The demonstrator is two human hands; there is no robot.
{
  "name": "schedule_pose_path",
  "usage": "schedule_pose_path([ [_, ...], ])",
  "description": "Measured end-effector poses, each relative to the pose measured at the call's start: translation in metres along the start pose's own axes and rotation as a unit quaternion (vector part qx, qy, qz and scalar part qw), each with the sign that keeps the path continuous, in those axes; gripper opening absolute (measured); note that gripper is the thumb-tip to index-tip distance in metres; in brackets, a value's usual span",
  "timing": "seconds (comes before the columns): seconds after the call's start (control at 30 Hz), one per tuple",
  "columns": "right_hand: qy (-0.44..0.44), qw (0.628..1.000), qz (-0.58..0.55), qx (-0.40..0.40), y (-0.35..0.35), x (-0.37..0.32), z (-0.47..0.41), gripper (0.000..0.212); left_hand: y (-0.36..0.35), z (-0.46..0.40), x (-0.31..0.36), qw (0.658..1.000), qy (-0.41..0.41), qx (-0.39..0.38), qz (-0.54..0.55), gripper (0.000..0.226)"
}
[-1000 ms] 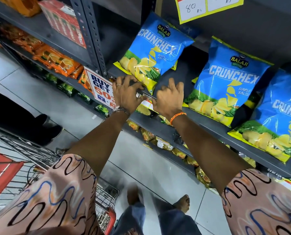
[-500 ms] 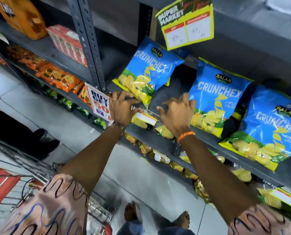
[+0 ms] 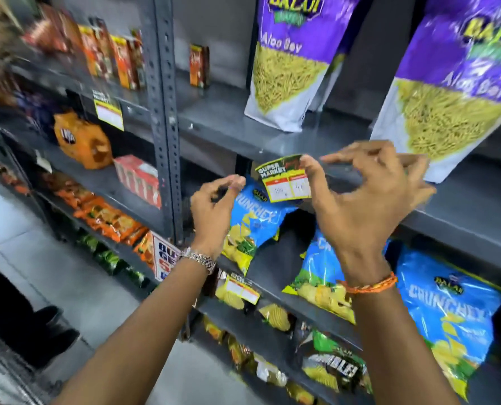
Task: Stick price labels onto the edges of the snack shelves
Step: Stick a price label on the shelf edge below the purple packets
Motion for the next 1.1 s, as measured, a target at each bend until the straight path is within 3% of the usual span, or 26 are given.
schedule_pose_path([
  [0.13, 0.014, 0.98, 0.042, -0.196, -0.006, 0.008, -0.056, 0.047, -0.028, -0.006, 0.031, 0.999, -0.037, -0.012, -0.001, 0.032],
  [0.3, 0.073, 0.95, 0.09, -0.29, -0.025, 0.001, -0.077, 0.026, -0.035, -0.016, 0.041, 1.0, -0.012, 0.003, -0.006, 0.039],
  [0.47, 0.083, 0.96, 0.079, -0.254, -0.026, -0.004, -0.079, 0.01, -0.034, -0.023, 0.058, 0.998, -0.032, 0.025, -0.057, 0.018],
  [0.63, 0.064, 0.972, 0.091, -0.209, -0.023, -0.013, -0.081, 0.006, -0.029, -0.024, 0.087, 0.981, -0.071, 0.093, -0.153, 0.012],
  [0.8, 0.015, 0.979, 0.109, -0.171, -0.019, -0.015, -0.051, 0.002, -0.02, -0.015, 0.107, 0.95, -0.134, 0.141, -0.245, 0.019],
  [1.1, -0.062, 0.989, 0.103, -0.087, -0.027, -0.017, -0.037, 0.01, -0.017, -0.026, 0.154, 0.882, -0.218, 0.155, -0.388, 0.025],
])
Point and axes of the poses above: each hand's wrist, its own z-axis away from the middle knuckle, its own y-axis out of the back of the hand, x = y × z, the point moved 1 cm from there along -z, towards the middle knuckle, and after that the axes turned 14 degrees about y, right-handed, at the moved point
